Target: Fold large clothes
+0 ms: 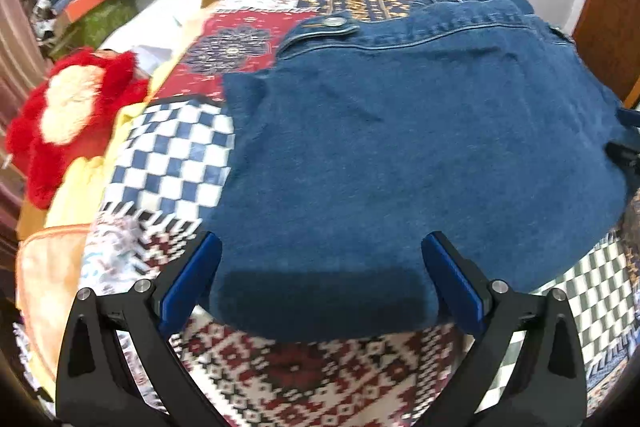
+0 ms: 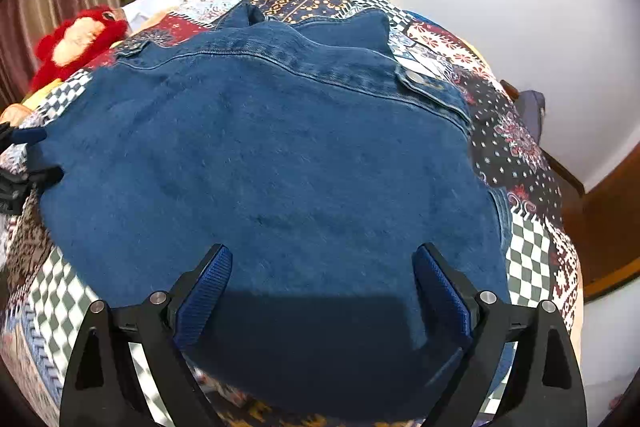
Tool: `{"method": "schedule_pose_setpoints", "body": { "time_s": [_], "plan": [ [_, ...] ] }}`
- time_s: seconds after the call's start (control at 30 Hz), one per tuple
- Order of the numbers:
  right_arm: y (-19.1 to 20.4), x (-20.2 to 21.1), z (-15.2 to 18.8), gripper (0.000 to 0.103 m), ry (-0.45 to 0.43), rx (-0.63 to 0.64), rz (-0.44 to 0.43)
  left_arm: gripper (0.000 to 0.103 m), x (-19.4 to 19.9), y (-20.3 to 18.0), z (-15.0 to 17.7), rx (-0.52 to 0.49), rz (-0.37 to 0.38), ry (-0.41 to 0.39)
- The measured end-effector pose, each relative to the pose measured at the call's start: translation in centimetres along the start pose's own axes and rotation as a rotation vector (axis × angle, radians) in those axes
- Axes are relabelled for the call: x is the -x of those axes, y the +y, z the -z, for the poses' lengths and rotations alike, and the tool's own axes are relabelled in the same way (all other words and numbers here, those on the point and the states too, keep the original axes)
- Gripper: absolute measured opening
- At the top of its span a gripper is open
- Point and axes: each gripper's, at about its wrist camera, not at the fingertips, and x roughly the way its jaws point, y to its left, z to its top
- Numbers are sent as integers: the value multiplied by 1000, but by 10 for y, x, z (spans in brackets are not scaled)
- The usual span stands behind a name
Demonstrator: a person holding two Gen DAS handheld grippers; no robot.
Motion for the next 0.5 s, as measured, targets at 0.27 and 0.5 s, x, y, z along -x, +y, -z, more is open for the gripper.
{"method": "schedule_pose_setpoints", "body": {
  "time_s": [0.27,0.5],
  "plan": [
    [-88,10,32,92,49,-291,-28,103,9,36,21,114,-81,32],
    [-129,29,66,93,78,-527,-85,103,25,70,46,277,-75,48]
  ]
}}
